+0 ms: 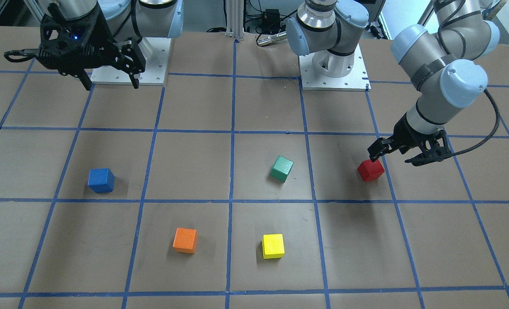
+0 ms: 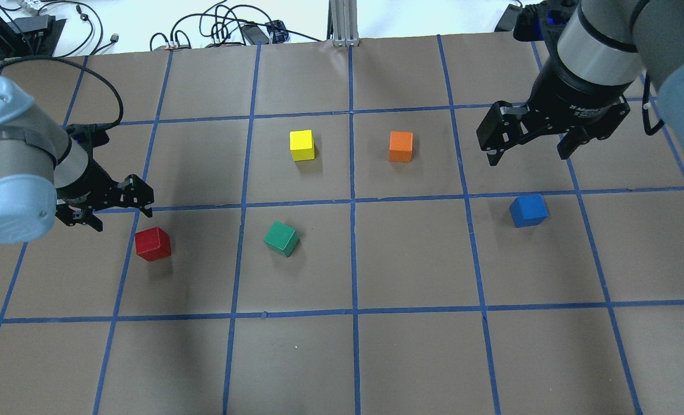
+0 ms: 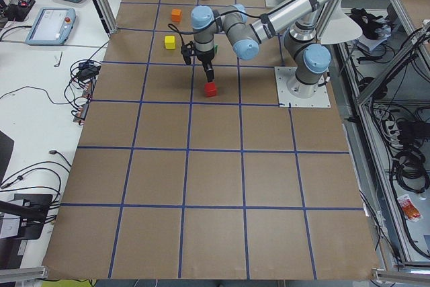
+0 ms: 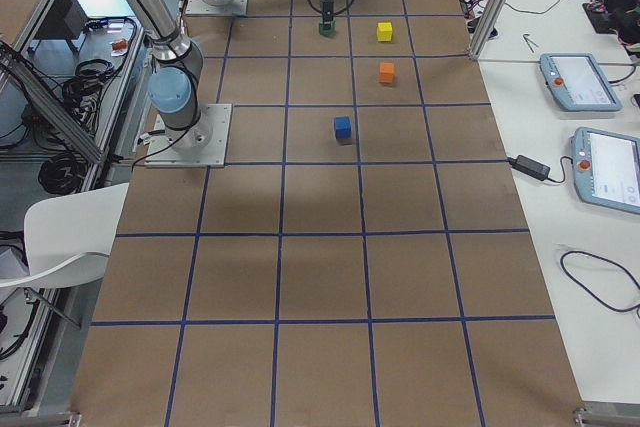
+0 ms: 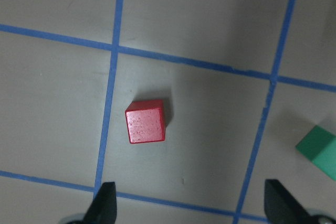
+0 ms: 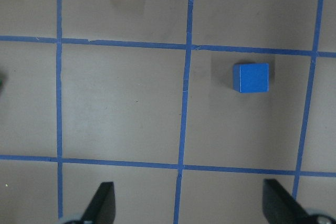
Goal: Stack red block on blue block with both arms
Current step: 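Lower the left gripper over the red cube and close on it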
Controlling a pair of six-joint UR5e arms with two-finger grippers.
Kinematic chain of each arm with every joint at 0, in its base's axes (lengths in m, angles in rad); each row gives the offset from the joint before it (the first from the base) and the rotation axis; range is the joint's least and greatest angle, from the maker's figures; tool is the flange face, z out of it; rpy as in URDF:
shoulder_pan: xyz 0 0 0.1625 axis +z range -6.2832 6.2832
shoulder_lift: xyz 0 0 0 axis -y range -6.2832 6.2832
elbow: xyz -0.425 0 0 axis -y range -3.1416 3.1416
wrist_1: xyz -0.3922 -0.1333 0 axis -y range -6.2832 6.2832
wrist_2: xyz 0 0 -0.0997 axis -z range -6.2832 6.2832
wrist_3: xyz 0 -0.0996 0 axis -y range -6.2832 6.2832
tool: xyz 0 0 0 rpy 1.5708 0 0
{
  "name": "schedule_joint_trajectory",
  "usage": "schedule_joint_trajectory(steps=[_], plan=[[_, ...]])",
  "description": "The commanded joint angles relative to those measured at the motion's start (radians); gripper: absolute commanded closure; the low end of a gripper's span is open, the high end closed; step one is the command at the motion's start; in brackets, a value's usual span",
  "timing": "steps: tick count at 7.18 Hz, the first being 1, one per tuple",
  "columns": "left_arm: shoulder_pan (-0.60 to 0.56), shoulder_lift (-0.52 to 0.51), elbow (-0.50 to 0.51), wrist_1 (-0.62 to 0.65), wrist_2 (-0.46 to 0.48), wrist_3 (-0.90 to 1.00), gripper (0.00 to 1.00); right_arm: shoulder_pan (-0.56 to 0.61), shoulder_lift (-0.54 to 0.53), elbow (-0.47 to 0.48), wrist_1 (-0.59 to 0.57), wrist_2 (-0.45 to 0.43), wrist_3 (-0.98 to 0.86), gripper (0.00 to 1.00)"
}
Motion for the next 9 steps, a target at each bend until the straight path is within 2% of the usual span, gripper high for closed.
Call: schedule_joint_trajectory(steps=[1, 4, 5, 6, 7, 9], plan=[[0.012, -0.041, -0.111, 0.138, -0.008, 0.057, 0.0, 0.0, 0.001, 0.001, 0.007, -0.003, 0.0, 0.0], [0.01, -0.128, -0.114, 0.247, -0.026, 0.059, 0.0, 0.002, -0.006, 0.001, 0.024, 0.006, 0.0, 0.0], [0.01, -0.144, -0.111, 0.255, -0.025, 0.063, 0.12, -0.001, -0.008, -0.007, 0.03, 0.005, 0.0, 0.0], [0.007, -0.147, -0.108, 0.255, -0.023, 0.063, 0.51, 0.005, -0.01, 0.013, 0.091, 0.011, 0.0, 0.0], [0.007, -0.147, -0.107, 0.247, -0.013, 0.068, 1.0, 0.002, -0.005, 0.034, 0.119, -0.006, 0.002, 0.0], [-0.035, -0.101, -0.068, 0.194, -0.014, 0.065, 1.0, 0.005, 0.004, 0.042, 0.046, 0.013, 0.008, 0.0]])
